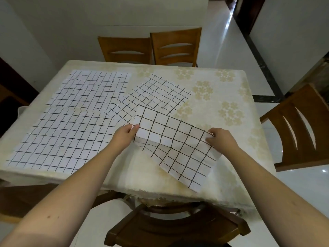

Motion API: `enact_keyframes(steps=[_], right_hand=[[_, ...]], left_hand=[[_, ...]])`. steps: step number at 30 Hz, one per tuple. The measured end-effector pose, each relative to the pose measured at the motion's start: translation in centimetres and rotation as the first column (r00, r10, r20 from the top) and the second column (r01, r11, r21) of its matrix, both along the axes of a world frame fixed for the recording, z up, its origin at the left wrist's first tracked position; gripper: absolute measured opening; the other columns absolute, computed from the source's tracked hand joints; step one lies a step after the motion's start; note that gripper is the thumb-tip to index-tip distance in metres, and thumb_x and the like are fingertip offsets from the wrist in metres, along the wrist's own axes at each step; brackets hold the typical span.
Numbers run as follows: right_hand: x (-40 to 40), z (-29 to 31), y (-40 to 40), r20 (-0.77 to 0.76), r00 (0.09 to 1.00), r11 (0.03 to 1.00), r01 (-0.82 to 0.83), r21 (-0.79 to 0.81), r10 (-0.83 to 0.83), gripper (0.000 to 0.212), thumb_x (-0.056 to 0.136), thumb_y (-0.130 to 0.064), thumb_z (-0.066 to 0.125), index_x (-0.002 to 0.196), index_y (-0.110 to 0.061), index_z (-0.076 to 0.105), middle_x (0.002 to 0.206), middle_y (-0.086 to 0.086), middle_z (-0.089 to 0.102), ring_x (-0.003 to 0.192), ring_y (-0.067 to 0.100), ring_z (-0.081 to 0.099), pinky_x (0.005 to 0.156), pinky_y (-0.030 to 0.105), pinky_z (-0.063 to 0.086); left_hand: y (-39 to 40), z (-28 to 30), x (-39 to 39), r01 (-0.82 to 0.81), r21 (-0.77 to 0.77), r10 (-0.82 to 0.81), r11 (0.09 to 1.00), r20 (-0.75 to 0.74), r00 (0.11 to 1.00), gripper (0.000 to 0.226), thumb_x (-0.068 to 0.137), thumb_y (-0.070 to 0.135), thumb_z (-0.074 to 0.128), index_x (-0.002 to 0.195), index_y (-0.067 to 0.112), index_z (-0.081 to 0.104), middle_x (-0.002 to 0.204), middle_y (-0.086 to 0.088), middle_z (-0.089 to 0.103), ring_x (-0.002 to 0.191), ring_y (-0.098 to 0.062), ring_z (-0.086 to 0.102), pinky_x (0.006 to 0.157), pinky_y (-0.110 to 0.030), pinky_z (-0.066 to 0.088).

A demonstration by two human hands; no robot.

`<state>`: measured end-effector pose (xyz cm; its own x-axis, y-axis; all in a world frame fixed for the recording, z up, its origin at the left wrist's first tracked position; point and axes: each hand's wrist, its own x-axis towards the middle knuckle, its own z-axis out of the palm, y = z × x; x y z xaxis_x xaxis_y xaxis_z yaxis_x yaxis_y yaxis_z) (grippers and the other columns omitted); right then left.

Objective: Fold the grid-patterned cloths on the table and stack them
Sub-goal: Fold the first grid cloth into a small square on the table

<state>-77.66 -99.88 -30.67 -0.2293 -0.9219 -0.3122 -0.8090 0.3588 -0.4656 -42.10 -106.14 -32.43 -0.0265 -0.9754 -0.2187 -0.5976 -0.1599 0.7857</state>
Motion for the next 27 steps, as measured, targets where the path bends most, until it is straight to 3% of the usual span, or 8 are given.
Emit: enact_keyframes(steps=[3,5,11,13,16,20,24,27], right_hand=[[-0.3,-0.9,0.9,0.049,0.998,0.998,0.048,0.032,-0.049,0.04,0.091,-0.025,0.065,0.128,-0.013,0.061,0.127,0.013,0.063,0.112,0.029,0.06,0.081,0.028,0.043],[-0.7,-1.5,1.6,0.06,0.995,0.995,0.077,0.06,-0.081,0.039,0.09,-0.025,0.067,0.128,-0.013,0.061,0.126,0.012,0.064,0.106,0.028,0.061,0.076,0.025,0.04],[-2.0,-4.1,3.3,0.031,0.995,0.991,0.092,0.094,-0.095,0.032,0.092,-0.018,0.063,0.123,-0.014,0.064,0.115,0.012,0.068,0.098,0.028,0.064,0.076,0.029,0.048],[-2.1,-5.0,3.6,0.027,0.997,0.992,0.075,0.097,-0.078,0.033,0.093,-0.013,0.059,0.125,-0.015,0.063,0.114,0.012,0.069,0.1,0.028,0.064,0.076,0.027,0.046],[-2.2,-6.7,3.9,0.062,0.994,0.996,0.082,0.042,-0.085,0.046,0.093,-0.006,0.053,0.138,-0.018,0.051,0.13,0.012,0.063,0.113,0.03,0.06,0.085,0.032,0.048],[-2.0,-8.3,4.5,-0.028,0.997,0.998,0.066,-0.005,-0.066,0.062,0.095,-0.015,0.055,0.152,-0.014,0.03,0.15,0.011,0.044,0.134,0.031,0.044,0.105,0.04,0.039],[0.1,-9.7,6.1,-0.113,0.992,0.994,-0.071,-0.086,0.061,0.062,0.095,-0.02,0.056,0.151,-0.01,0.032,0.15,0.012,0.043,0.137,0.029,0.041,0.111,0.038,0.033],[2.7,-11.2,7.5,-0.172,0.949,0.963,-0.269,0.004,0.265,0.062,0.099,-0.031,0.047,0.154,-0.012,0.024,0.157,0.009,0.032,0.144,0.024,0.03,0.117,0.036,0.022]], left_hand=[[0.4,-1.3,-0.3,0.016,0.031,-0.017,0.999,0.014,1.0,0.036,0.098,0.045,0.051,0.079,0.014,0.051,0.067,0.0,0.047,0.063,-0.017,0.043,0.058,-0.03,0.033],[0.5,-2.3,-0.6,0.031,0.079,-0.029,0.996,-0.029,0.999,0.023,0.096,0.043,0.056,0.097,0.02,0.057,0.071,0.003,0.052,0.066,-0.014,0.05,0.061,-0.026,0.039],[0.7,-5.3,-0.4,0.114,0.176,-0.098,0.978,-0.098,0.99,0.027,0.085,0.03,0.075,0.108,0.022,0.063,0.083,-0.004,0.066,0.09,-0.011,0.063,0.077,-0.017,0.043],[0.5,-6.5,-0.5,0.11,0.199,-0.103,0.974,-0.045,0.994,0.031,0.085,0.023,0.074,0.114,0.018,0.063,0.083,0.003,0.064,0.09,-0.013,0.062,0.075,-0.013,0.041],[0.4,-8.3,-0.9,0.107,0.207,-0.122,0.972,0.06,0.991,0.032,0.087,0.024,0.071,0.118,0.02,0.063,0.097,0.002,0.066,0.099,-0.02,0.063,0.071,-0.017,0.043],[0.4,-10.0,-1.9,0.035,0.224,-0.083,0.974,0.209,0.974,0.039,0.088,0.024,0.07,0.124,0.014,0.059,0.116,-0.008,0.06,0.104,-0.025,0.06,0.084,-0.029,0.046],[1.0,-11.3,-1.5,-0.083,0.274,-0.034,0.958,0.398,0.917,0.051,0.085,0.034,0.07,0.13,0.016,0.053,0.126,-0.011,0.056,0.112,-0.03,0.057,0.088,-0.039,0.049],[1.6,-12.1,-0.8,-0.184,0.296,0.026,0.937,0.468,0.883,0.049,0.083,0.043,0.07,0.121,0.016,0.055,0.121,-0.01,0.056,0.11,-0.031,0.056,0.088,-0.043,0.051]])
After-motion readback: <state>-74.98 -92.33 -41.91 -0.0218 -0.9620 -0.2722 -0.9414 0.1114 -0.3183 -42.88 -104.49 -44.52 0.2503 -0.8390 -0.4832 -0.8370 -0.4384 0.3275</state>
